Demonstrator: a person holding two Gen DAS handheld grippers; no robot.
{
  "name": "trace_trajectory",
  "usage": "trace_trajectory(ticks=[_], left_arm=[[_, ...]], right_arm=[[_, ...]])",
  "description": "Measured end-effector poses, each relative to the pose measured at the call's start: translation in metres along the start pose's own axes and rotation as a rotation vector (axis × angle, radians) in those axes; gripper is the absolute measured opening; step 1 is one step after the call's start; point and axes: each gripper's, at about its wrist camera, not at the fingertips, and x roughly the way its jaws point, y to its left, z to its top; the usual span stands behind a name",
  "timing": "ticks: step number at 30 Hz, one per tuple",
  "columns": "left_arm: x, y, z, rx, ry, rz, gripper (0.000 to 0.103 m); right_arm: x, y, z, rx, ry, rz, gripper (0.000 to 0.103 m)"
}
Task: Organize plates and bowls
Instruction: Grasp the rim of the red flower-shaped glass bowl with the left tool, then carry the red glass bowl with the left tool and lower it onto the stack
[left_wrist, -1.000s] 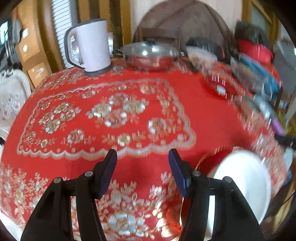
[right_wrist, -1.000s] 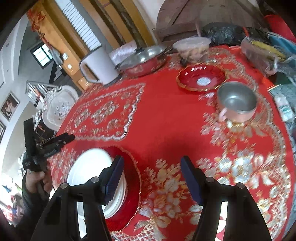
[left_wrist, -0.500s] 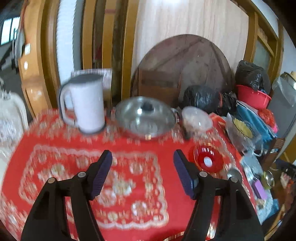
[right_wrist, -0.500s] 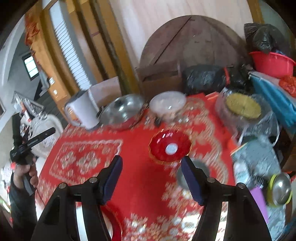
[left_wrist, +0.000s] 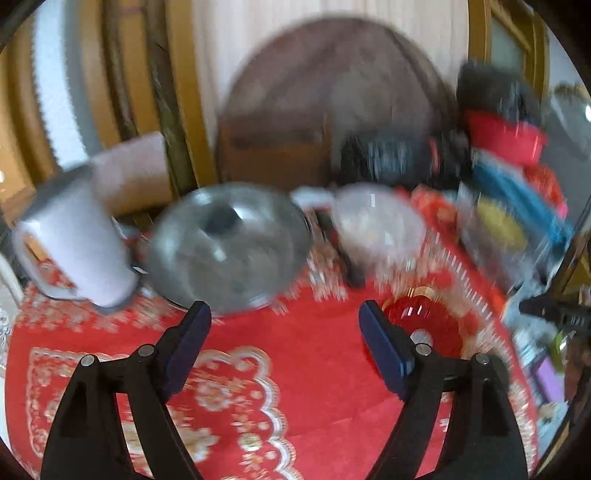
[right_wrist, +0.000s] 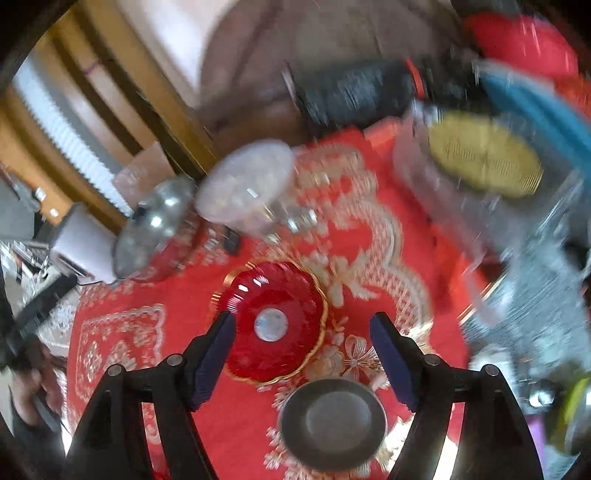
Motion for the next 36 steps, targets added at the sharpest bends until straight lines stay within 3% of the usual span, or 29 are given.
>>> trace_trajectory(ticks=[5,10,14,17,21,24,26,28,30,36], left_arm=[[0.084,-0.052,-0.031,0.073,0.152,-0.032,0.083],[0.118,-0.082,-0.048,0.071,0.226,-0.105,0.083],[0.128,-0.085,-0.053,0.042,0.281,-0.112,0.083],[0.132,-0.087,-0.055,0.037,0.298,-0.107,0.082],[0.137,-0.088,-0.061,0.036,0.324,-0.102,0.081],[0.141,-0.093,-0.064,0.052,0.349,-0.121,0.059],[0.141,-0.099,-0.064,0.064,0.345,-0.116,0.046],[0.139,-0.106,-0.065,0.078,0.344,-0.115,0.025],[0.138,-0.113,-0.066,0.093,0.345,-0.112,0.019],[0.140,-0.117,-0.068,0.092,0.343,-0.105,0.019]], right_arm=[[0.062,-0.028,-0.009,0.103,0.088,0.054,0.077],[0.083,-0.035,-0.018,0.142,0.073,0.113,0.076],[0.091,-0.030,-0.016,0.121,0.078,0.107,0.047],[0.096,-0.027,-0.016,0.104,0.090,0.071,0.038],[0.105,-0.028,-0.020,0.104,0.124,0.074,0.033],[0.109,-0.021,-0.021,0.071,0.146,0.067,0.028],[0.112,-0.015,-0.023,0.039,0.157,0.054,0.018],[0.117,-0.011,-0.026,0.021,0.171,0.036,0.013],[0.117,-0.006,-0.026,0.002,0.168,0.026,0.009],[0.110,-0.009,-0.026,0.018,0.153,0.023,0.009]])
